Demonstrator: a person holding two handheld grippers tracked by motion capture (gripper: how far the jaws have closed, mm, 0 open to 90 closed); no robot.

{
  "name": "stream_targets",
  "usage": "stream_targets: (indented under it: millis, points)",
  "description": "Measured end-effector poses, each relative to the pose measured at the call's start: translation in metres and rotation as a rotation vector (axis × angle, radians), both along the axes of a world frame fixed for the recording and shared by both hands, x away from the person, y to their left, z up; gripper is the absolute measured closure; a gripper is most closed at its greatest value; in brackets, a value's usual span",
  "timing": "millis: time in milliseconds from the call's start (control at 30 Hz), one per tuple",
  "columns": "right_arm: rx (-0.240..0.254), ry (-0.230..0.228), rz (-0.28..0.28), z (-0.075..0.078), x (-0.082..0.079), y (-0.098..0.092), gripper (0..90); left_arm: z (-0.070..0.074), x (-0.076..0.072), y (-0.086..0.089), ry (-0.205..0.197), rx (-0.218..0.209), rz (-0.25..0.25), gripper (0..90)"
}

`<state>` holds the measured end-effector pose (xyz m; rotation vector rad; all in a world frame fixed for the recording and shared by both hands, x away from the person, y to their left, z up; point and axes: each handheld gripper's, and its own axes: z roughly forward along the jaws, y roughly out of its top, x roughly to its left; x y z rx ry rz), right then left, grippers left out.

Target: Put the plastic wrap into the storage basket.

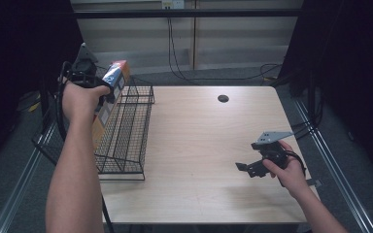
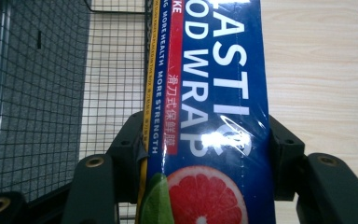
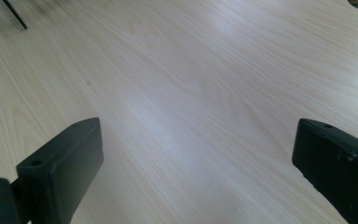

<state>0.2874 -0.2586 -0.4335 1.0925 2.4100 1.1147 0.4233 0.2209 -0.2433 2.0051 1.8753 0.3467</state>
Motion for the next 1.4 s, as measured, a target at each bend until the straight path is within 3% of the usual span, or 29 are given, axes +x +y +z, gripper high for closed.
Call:
stream_targets:
  millis: [733, 1400]
  points:
    - [0.005, 0.002, 0.001, 0.0, 0.0, 0.0, 1.7, -0.01, -0.003, 0.024, 0.011, 0.02, 0.094, 43.7]
    - [0.006, -0.002, -0.006, -0.001, 0.0, 0.0, 1.7, -0.016, -0.01, 0.044, 0.022, 0.028, 0.14, 43.6]
